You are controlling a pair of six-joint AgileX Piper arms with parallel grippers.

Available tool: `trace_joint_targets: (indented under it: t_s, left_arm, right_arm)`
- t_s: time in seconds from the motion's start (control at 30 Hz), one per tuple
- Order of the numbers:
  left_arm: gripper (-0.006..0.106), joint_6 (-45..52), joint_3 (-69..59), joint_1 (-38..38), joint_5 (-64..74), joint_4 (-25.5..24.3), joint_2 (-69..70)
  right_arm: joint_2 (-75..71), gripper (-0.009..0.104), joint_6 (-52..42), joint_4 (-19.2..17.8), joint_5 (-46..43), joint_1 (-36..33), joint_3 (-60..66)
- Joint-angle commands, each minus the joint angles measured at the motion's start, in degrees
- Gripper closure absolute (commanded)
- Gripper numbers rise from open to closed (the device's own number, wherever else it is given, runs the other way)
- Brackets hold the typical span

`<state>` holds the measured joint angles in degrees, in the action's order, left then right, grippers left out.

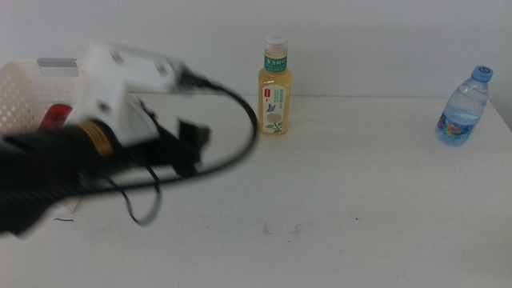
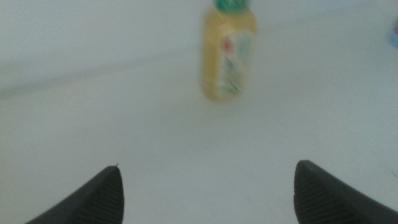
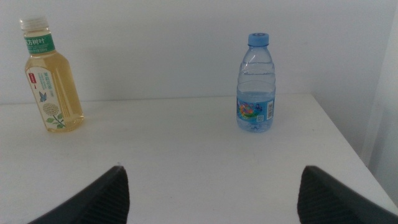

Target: Use arms to grab the bottles and put them into the dustbin to the left of the table.

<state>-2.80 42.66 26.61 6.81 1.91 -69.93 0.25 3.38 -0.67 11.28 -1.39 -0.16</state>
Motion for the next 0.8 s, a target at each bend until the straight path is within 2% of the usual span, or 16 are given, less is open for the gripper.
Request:
trace_joint_targets:
  t_s: [0.0,0.1,0.23,0.43,0.57,0.77]
  left_arm:
    - [0.007,-1.4,-3.3,2.7,-6.8,2.9,-2.0]
    - [0.007,-1.4,-4.5,5.2,-13.8,5.1,-7.7]
    - [0.007,-1.4,-4.1,7.2,-27.0,5.7,-16.9]
    - [0.007,-1.4,-1.1,7.2,-46.7,7.4,-32.2]
    - [0.007,-1.3,4.2,7.2,-48.2,8.8,-38.2]
    - [0.007,4.7,13.7,7.2,-44.7,12.5,-44.2]
  right_arm:
    - [-0.2,0.002,-0.3,-0.5,-0.6,0.3,0.2]
    - [-0.2,0.002,-0.3,-0.5,-0.6,0.3,0.2]
    - [-0.2,0.002,-0.3,-0.5,-0.6,0.3,0.2]
    - [-0.2,0.002,-0.3,-0.5,-0.6,0.3,0.2]
    - [-0.2,0.002,-0.3,-0.5,-0.6,0.3,0.2]
    - [-0.2,0.002,-0.3,-0.5,-0.6,0.3,0.2]
